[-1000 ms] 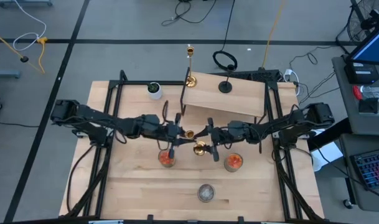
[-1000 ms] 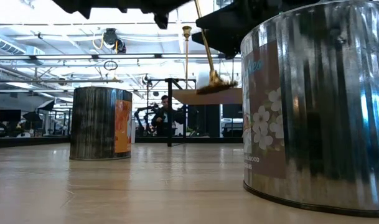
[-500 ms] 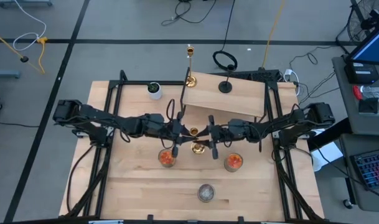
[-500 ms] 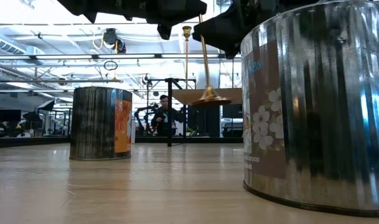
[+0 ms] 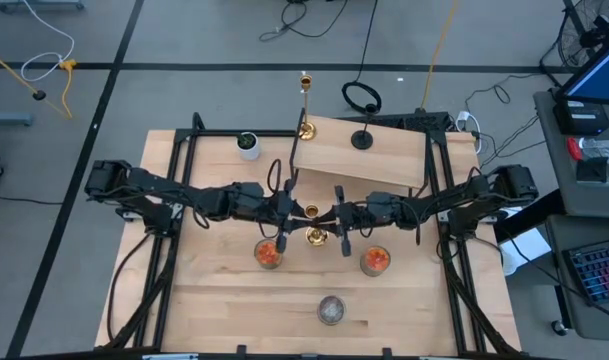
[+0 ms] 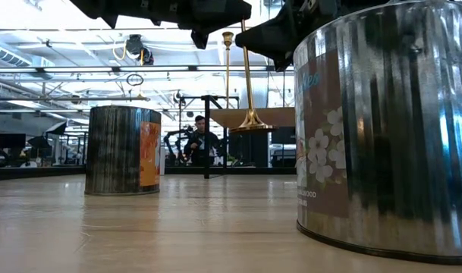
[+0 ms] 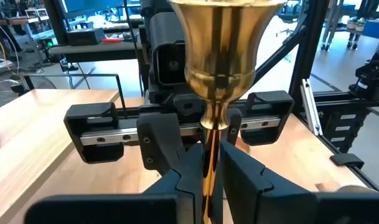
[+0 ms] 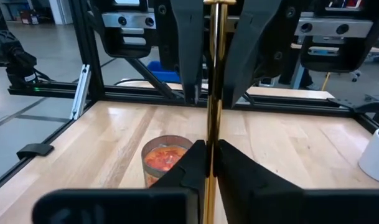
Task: Pick & Place candle stick holders
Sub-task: Put the golden candle holder on the shelf, then put the left orange scented candle on the shelf aligned with the left golden candle holder
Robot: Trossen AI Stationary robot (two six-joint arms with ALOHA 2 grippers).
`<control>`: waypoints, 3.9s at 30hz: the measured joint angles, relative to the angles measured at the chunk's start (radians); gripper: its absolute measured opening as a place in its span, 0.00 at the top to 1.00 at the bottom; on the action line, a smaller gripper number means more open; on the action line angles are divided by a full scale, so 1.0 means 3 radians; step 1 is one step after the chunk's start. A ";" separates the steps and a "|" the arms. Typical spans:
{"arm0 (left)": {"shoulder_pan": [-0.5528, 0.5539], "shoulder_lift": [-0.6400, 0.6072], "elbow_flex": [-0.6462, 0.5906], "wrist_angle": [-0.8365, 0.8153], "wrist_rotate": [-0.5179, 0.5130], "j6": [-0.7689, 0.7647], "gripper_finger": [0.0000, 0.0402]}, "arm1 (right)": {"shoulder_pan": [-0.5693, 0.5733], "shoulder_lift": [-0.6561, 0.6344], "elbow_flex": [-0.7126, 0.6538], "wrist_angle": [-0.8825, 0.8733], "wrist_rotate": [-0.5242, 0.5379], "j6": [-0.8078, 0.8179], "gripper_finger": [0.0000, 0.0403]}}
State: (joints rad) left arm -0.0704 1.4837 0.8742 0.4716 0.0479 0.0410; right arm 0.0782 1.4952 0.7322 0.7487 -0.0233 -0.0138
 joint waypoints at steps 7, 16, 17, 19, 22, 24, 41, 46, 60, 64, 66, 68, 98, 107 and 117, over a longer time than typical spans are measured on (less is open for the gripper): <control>-0.0008 0.0000 0.0000 -0.0018 0.0003 0.0036 0.83 | 0.0001 -0.0021 0.0000 -0.0003 -0.0008 0.0010 0.97; -0.0010 -0.0006 0.0000 -0.0090 -0.0166 0.0145 0.64 | -0.0001 -0.0253 0.0000 -0.0259 0.0232 0.0044 0.96; -0.0010 -0.0021 -0.0002 -0.0112 -0.0206 0.0185 0.62 | -0.0001 -0.0296 0.0000 -0.0359 0.0276 0.0044 0.96; -0.0010 -0.0050 -0.0003 -0.0108 -0.0276 0.0252 0.58 | -0.0001 -0.0385 0.0000 -0.0504 0.0372 0.0038 0.96; -0.0010 -0.0085 -0.0003 -0.0096 -0.0367 0.0324 0.53 | -0.0001 -0.0596 -0.0001 -0.0706 0.0530 0.0019 0.96; -0.0012 -0.0138 -0.0009 -0.0094 -0.0402 0.0323 0.50 | -0.0001 -0.0737 0.0001 -0.0840 0.0619 0.0009 0.96; -0.0057 -0.0362 -0.0003 -0.0157 -0.0496 0.0260 0.46 | 0.0001 -0.2182 0.0000 -0.1719 0.1177 -0.0147 0.96; -0.0057 -0.0354 -0.0003 -0.0176 -0.0490 0.0242 0.46 | -0.0052 -0.2567 0.0000 -0.2041 0.1809 -0.0333 0.96; -0.0057 -0.0355 -0.0003 -0.0165 -0.0484 0.0206 0.46 | -0.0896 -0.2777 0.0000 -0.2291 0.2271 -0.0388 0.96; -0.0057 -0.0355 -0.0003 -0.0166 -0.0483 0.0207 0.46 | -0.1211 -0.2777 -0.0003 -0.2485 0.2282 -0.0263 0.96; -0.0057 -0.0355 -0.0003 -0.0166 -0.0482 0.0205 0.46 | -0.1354 -0.2778 -0.0064 -0.2486 0.2282 -0.0231 0.96; -0.0057 -0.0355 -0.0003 -0.0165 -0.0482 0.0205 0.46 | -0.1480 -0.2778 -0.0146 -0.2487 0.2278 -0.0216 0.96; -0.0057 -0.0355 -0.0003 -0.0170 -0.0479 0.0182 0.46 | -0.2142 -0.2794 -0.0781 -0.1676 0.2179 -0.0085 0.85; -0.0057 -0.0355 -0.0003 -0.0171 -0.0479 0.0094 0.46 | -0.2125 -0.2844 -0.0782 -0.1623 0.2170 -0.0119 0.69; -0.0101 -0.0596 -0.0003 -0.0542 -0.0482 0.0043 0.46 | -0.1962 -0.3119 -0.0781 -0.1760 0.2169 -0.0190 0.57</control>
State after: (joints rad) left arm -0.1007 1.3050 0.8733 0.3092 -0.0968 0.0538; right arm -0.5105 0.5596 0.4980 0.2207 0.6273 -0.0708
